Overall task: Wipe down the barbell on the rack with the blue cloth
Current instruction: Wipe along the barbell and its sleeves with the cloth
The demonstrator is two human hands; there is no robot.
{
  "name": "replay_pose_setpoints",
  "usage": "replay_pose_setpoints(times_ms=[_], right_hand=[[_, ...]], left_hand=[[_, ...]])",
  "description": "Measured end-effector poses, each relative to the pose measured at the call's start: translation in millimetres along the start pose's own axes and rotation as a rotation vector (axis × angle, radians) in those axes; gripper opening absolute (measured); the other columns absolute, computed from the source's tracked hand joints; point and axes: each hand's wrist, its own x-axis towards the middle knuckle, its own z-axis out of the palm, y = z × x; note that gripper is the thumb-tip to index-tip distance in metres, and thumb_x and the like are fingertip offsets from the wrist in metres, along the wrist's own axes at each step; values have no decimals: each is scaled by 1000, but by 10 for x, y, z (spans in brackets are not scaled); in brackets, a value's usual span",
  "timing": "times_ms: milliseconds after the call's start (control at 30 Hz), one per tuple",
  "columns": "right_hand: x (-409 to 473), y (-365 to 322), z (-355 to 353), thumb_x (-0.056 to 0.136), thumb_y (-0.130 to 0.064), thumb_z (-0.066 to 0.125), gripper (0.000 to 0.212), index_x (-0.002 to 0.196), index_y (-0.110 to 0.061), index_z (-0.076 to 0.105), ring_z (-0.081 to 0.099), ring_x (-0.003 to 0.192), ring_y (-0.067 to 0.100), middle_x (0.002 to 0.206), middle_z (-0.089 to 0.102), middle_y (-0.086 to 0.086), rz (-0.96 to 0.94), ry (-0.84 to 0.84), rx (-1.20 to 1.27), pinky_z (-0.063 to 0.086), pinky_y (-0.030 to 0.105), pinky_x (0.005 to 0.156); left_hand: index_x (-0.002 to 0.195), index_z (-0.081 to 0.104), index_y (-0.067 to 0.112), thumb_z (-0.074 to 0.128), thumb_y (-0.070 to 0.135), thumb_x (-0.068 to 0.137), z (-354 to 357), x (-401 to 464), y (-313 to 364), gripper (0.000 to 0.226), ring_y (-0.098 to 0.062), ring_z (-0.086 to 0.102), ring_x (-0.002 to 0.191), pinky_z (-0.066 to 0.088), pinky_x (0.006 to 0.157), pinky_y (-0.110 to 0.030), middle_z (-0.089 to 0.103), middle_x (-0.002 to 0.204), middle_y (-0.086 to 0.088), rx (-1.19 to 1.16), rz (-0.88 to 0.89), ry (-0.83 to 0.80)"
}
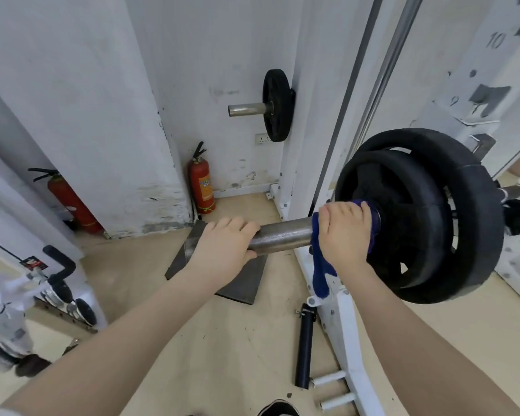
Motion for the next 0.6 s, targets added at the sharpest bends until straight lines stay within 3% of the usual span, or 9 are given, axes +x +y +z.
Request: replay_pose_setpoints(times_ms=[67,233,400,467,600], right_hand=[[-84,-219,14,93,-32,21,45,84,-19,63,57,90,21,85,66,-2,-80,25,22,25,38,105],[-294,-738,86,93,-33,28,39,85,-18,64,60,88,22,85,68,-3,-230,44,157,27,39,102],[-438,-1127,128,90,-32,36,31,96,-20,64,59,91,20,94,67,-6,-384,30,204,28,39,104],[-463,-1241,144,90,-31,39,30,101,-20,65,59,91,19,101,67,-7,-468,45,216,29,37,101],[-405,-1514,115,91,-30,36,32,99,-17,65,61,83,21,97,68,-4,-631,0,217,39,35,85]], left_hand=[[132,41,23,52,37,90,6,5,-7,46,-23,44,116,33,97,-34,50,125,-1,-16,-16,9],[132,41,23,55,37,88,-28,16,-51,48,-23,44,118,35,96,-35,51,124,0,-29,-9,-28],[106,56,13,63,31,82,-263,-35,-449,31,-25,46,115,42,94,-41,54,119,-3,-58,74,-138],[103,59,15,67,32,79,-335,-115,-670,30,-21,47,111,41,92,-33,55,114,0,-110,66,-179],[83,56,24,75,27,75,-430,-249,-991,21,-7,53,86,39,73,-19,59,91,8,-396,-65,-299]])
